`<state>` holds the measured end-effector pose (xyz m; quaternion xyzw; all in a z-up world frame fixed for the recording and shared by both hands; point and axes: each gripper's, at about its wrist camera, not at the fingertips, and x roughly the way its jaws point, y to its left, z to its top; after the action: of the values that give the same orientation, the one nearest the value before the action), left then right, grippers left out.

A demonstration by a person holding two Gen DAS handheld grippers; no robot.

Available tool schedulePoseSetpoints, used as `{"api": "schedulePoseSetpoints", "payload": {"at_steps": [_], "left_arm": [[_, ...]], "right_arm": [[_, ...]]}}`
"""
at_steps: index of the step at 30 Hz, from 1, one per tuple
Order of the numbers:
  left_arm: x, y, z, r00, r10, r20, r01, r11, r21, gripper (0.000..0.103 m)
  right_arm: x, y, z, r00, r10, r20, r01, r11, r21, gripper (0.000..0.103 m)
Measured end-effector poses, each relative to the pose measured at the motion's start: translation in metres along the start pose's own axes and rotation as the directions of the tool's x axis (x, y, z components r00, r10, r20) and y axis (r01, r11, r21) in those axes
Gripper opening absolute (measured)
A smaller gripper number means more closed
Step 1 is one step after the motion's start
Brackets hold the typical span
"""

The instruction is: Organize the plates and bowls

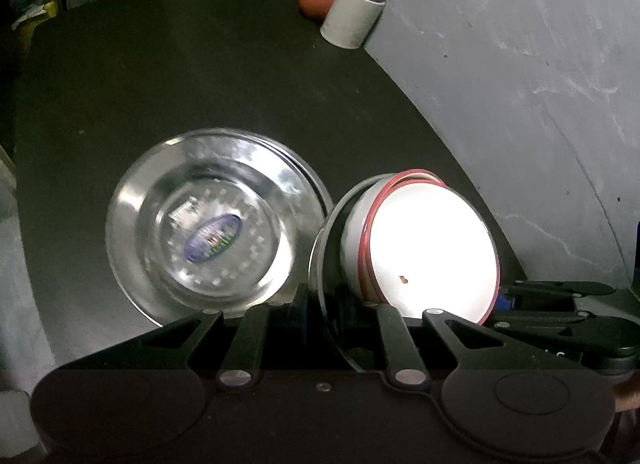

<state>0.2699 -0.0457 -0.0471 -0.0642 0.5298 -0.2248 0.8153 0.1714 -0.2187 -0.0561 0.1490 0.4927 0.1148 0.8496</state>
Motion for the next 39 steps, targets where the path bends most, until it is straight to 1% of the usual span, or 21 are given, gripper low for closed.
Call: {"api": "schedulePoseSetpoints", "payload": {"at_steps": [7,13,22,32,39], "left_arm": [[-0.009,0.030,0.013,1.000,0.003,0.016,-0.003,1.000,-0.022,0.013],[-0.017,0.055,0.021,1.000,0.011,0.022,-0.010,0.999,-0.052,0.013],[-0.020,0.087,0.023,0.999,0.023,0.024,-0.021,0.996,-0.086,0.013],[-0.013,0.103,0.021,1.000,0.020,0.020,-0.017,0.994,-0.108,0.013],[-0.003,0.104,0.026,1.000,0.019,0.015,-0.017,0.994,-0.112,0.013]], "right_arm": [[0.014,0.017,0.011,1.000,0.007,0.005,-0.007,1.000,-0.014,0.025],[0.033,0.035,0.023,1.000,0.015,-0.006,-0.015,1.000,-0.026,0.025],[0.061,0.054,0.034,0.999,0.019,-0.029,-0.020,0.999,-0.038,0.025],[0.076,0.071,0.042,0.998,0.000,-0.060,-0.004,0.998,-0.066,0.025],[0.082,0.071,0.044,0.998,-0.006,-0.069,0.002,0.998,-0.061,0.025]]}}
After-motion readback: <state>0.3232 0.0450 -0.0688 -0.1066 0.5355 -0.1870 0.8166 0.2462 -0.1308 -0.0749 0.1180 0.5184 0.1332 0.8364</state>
